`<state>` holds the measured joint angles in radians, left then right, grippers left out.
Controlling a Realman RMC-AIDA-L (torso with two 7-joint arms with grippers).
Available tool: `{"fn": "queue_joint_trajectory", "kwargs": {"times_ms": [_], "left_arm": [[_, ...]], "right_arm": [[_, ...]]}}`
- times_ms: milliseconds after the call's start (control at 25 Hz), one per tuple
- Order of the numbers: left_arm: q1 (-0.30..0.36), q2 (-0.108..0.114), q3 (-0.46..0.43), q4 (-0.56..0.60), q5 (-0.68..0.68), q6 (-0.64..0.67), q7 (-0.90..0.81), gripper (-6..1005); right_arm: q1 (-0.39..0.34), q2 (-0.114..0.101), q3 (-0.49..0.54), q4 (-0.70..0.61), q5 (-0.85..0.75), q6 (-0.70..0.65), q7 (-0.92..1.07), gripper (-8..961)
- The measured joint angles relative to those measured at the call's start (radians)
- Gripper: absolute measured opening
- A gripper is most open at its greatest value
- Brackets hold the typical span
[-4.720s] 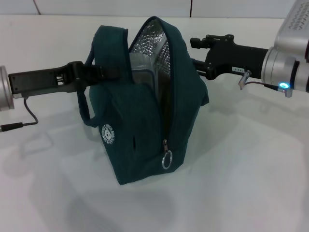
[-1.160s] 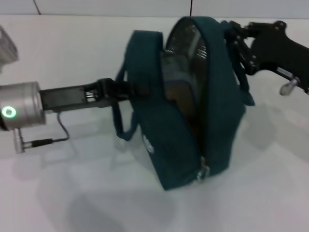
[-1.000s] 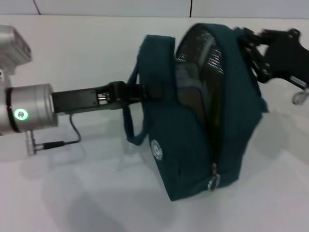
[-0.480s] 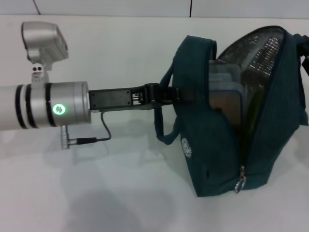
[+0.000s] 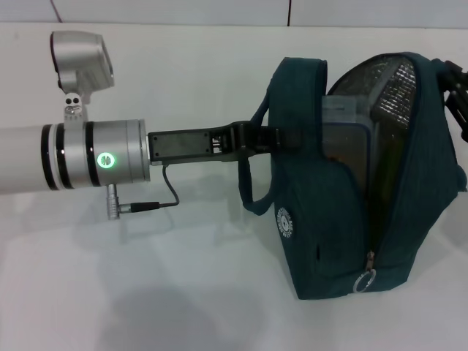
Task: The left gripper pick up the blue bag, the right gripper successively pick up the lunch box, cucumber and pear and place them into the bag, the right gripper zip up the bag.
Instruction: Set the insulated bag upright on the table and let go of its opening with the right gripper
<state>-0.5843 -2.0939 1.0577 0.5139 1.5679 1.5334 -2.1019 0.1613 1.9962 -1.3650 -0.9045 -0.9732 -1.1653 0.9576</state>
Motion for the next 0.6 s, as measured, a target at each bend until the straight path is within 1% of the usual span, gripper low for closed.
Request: {"fn": "queue_joint_trajectory", "kwargs": {"times_ms": [280,600], "left_arm": [[0.01,0.0,0.001,-0.013,-0.004,-0.005,0.0,35],[0.019,0.0,0.0,-0.012,-0.015,-0.004,0.011,35]], "right_arm": [[0.016,0.0,0.0,0.009,-0.016,0.002,0.001,118],[0.072,-0.005,0.025,0.015,-0.017,0.004,0.004,126]]}}
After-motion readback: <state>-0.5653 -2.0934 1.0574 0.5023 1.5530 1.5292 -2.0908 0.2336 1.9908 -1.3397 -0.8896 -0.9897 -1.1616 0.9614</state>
